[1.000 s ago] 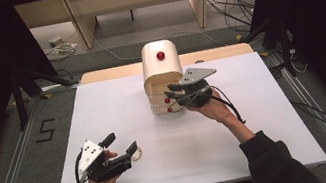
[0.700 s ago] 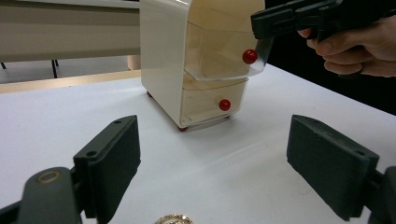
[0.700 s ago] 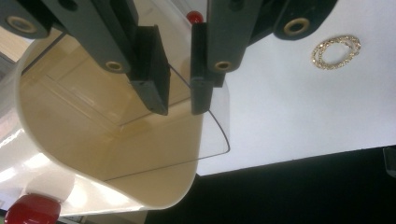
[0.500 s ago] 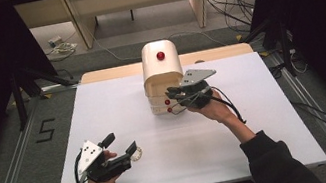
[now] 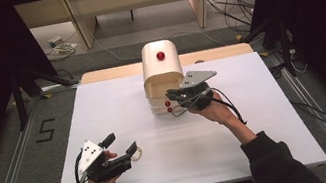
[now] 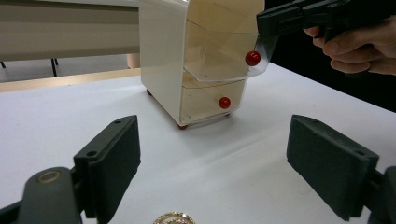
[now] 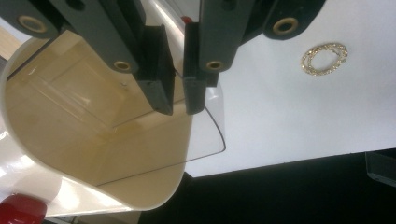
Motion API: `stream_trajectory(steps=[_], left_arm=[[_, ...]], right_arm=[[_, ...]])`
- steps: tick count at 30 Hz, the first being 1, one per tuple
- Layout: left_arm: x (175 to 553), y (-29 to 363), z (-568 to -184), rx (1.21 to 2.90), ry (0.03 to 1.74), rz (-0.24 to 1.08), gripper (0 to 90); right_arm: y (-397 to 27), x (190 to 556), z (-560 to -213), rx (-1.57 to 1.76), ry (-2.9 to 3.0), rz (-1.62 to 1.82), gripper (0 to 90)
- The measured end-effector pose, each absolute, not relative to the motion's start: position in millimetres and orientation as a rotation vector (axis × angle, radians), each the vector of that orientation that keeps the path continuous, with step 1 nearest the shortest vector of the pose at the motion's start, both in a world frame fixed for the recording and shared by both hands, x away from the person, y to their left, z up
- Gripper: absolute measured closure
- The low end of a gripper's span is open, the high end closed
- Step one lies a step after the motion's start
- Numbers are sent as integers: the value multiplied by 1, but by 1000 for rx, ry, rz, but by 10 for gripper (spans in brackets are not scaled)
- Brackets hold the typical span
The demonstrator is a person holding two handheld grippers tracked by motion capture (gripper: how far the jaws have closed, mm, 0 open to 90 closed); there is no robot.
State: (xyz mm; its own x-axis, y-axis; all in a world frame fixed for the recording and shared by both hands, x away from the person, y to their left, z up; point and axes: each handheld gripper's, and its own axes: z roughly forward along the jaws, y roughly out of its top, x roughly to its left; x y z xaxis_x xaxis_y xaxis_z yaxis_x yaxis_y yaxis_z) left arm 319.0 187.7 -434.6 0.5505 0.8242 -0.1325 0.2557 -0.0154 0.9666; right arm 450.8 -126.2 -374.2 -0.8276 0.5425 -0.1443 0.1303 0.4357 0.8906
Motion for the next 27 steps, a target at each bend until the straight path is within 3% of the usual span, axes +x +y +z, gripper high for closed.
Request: stream_trajectory(steps=[27], left_arm=[[319, 188, -435, 1566, 950, 582, 169]], right_arm=[[-126, 440, -374, 535, 2308, 1345, 832]])
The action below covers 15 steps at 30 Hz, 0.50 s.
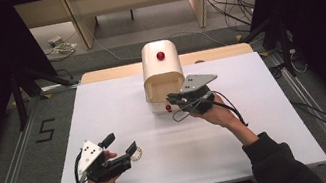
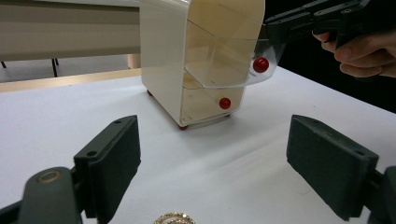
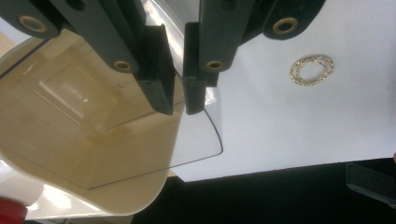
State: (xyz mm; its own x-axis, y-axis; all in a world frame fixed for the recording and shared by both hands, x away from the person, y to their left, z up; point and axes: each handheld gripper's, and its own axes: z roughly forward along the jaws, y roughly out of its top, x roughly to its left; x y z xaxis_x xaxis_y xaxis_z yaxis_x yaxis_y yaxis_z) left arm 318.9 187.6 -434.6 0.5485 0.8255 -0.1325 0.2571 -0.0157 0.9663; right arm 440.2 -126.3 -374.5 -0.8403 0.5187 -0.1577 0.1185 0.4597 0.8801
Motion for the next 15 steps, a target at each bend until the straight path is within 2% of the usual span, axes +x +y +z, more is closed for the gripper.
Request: stream_trajectory(steps=[15], left_arm=[[319, 188, -434, 1565, 949, 585, 169]], right_arm=[[-127, 437, -372, 528, 2292, 1353, 792]])
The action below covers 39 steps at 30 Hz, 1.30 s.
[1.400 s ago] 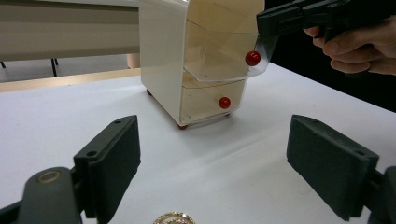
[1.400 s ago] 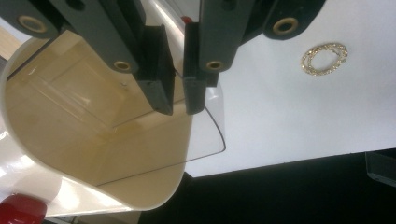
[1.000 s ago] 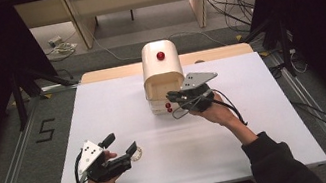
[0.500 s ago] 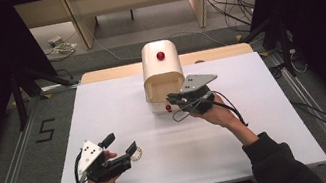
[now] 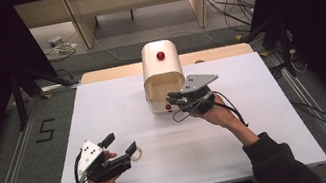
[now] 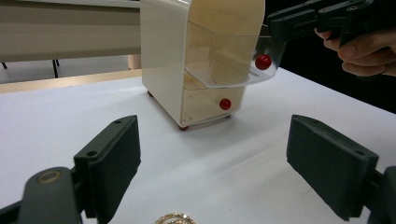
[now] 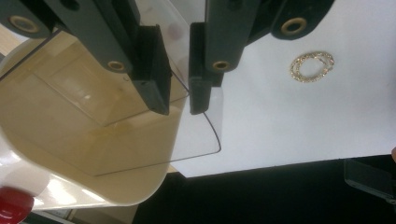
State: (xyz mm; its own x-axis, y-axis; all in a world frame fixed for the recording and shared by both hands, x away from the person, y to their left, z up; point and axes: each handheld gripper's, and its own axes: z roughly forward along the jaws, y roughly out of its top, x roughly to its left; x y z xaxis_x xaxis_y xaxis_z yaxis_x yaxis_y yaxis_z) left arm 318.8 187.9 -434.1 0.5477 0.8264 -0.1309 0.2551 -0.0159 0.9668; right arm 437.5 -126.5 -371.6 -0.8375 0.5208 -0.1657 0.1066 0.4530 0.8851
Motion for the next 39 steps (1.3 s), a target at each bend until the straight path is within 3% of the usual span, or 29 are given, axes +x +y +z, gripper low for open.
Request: stream_trajectory(steps=[11, 25, 39], left_arm=[[319, 188, -434, 1565, 950, 589, 169], [318, 189, -434, 1551, 955, 599, 169], [318, 191, -432, 1524, 975, 628, 165]], right_arm=[[-129, 435, -365, 541, 2244, 1392, 705], [-117, 421, -355, 502, 2253, 1439, 521], [-103, 411, -358, 475, 2280, 1444, 434]])
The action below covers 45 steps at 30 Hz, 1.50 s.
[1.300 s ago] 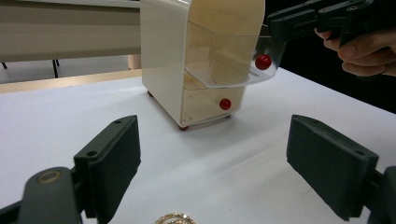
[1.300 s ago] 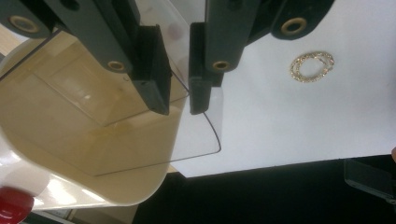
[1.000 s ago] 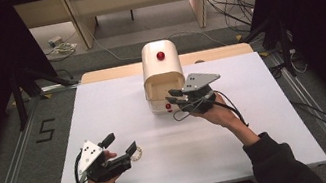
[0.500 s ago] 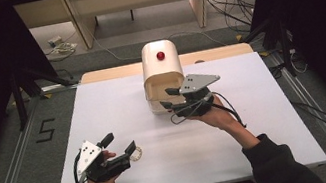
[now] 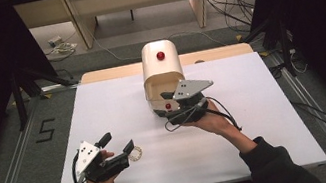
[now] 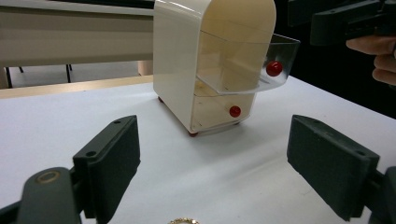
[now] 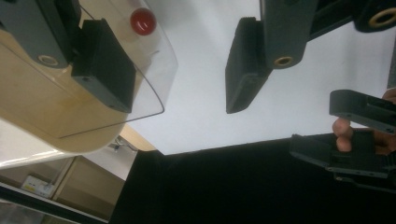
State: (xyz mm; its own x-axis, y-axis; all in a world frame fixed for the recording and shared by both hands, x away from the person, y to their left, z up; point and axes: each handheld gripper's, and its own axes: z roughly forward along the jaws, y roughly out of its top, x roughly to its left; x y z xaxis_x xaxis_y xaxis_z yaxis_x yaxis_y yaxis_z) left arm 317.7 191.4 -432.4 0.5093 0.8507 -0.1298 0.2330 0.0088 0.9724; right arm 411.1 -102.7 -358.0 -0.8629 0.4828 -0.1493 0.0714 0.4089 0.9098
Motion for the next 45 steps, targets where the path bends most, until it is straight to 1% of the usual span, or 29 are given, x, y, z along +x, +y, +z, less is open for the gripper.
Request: stream_trajectory(steps=[20, 45], left_arm=[[318, 194, -432, 1509, 996, 646, 165], [318, 195, -432, 1496, 1018, 660, 165]], right_arm=[[-80, 401, -374, 396, 2408, 1399, 379], [-62, 398, -398, 378, 2506, 1363, 357]])
